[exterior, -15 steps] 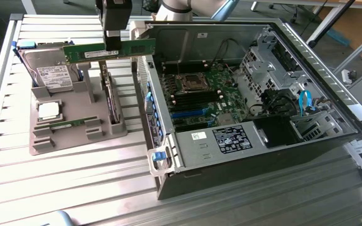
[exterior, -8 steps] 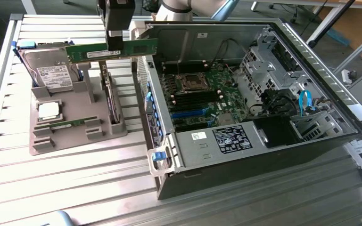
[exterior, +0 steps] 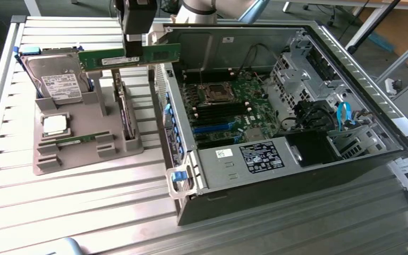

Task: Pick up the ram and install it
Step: 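Pick up the ram and move it above insertion slot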

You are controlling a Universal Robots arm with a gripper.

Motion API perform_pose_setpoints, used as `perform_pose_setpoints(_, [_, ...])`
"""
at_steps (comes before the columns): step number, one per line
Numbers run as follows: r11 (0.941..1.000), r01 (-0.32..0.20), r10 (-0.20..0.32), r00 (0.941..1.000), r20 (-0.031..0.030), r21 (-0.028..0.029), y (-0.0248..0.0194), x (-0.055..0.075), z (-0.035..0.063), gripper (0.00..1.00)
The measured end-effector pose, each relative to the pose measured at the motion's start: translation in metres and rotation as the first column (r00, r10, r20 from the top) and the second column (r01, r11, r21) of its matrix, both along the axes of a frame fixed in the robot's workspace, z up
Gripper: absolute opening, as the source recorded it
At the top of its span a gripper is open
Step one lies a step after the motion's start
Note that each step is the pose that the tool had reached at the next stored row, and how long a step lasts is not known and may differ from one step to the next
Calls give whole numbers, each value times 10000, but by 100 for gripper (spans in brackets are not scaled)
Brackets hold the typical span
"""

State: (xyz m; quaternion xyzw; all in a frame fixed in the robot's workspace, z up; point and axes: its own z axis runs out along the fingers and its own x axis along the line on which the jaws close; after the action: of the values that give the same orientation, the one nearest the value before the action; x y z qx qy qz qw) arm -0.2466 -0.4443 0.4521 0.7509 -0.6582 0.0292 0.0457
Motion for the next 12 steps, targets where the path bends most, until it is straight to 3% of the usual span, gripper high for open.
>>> perform_pose_setpoints(12, [10000,1,-1,10000,1,-8,0,81,-1,13])
